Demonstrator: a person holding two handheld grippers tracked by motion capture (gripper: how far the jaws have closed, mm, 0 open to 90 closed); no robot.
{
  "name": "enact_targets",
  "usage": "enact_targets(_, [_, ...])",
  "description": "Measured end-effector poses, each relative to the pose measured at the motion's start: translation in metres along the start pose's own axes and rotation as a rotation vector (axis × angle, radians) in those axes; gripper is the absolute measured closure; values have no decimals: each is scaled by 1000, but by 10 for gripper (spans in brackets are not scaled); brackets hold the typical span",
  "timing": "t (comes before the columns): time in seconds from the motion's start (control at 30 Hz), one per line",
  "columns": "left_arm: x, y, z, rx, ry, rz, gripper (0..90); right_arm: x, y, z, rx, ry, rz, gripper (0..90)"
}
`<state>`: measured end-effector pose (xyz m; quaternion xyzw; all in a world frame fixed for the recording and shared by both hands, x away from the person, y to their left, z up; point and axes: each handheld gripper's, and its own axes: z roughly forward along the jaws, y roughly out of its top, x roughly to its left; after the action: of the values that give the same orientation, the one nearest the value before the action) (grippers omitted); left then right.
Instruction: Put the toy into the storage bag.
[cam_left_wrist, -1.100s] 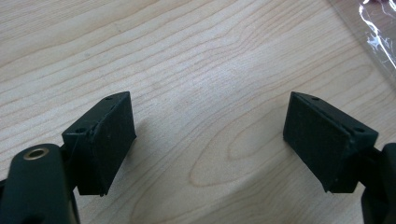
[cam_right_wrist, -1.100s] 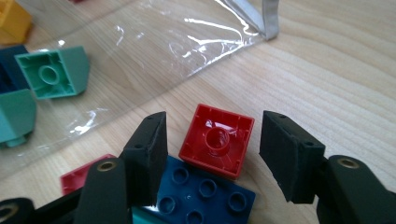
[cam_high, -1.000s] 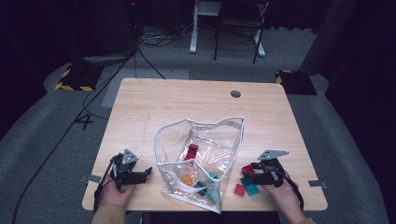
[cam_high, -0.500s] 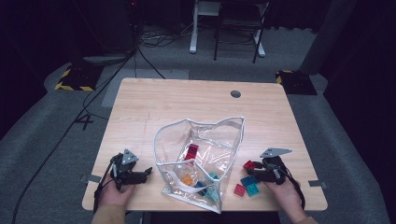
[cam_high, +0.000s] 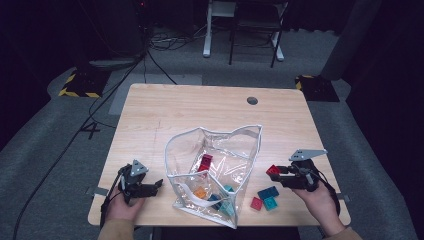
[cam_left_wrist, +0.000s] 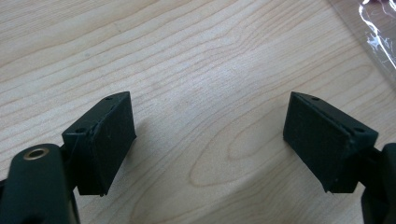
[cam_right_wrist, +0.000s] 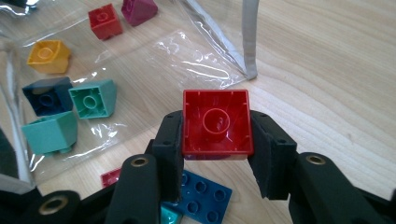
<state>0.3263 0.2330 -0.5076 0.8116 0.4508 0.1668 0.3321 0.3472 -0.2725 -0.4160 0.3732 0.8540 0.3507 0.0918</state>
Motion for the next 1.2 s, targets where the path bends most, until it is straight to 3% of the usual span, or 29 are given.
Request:
enact_targets(0.33, [0, 0, 0, 0, 0, 1, 172, 5, 20, -24, -11, 74, -12, 588])
enact_targets(0.83, [-1, 0, 0, 2, -7, -2, 165, 19, 53, -59, -44, 111, -62, 588])
enact_targets(0.9, [0, 0, 0, 3, -8, -2, 165, 22, 59, -63, -48, 112, -72, 588])
enact_targets(1.03, [0, 0, 0, 3, -8, -3, 164, 26, 73, -71, -58, 174, -71, 588])
enact_targets(1.2, [0, 0, 0, 3, -6, -3, 164, 36, 92, -77, -45, 180, -112, 588])
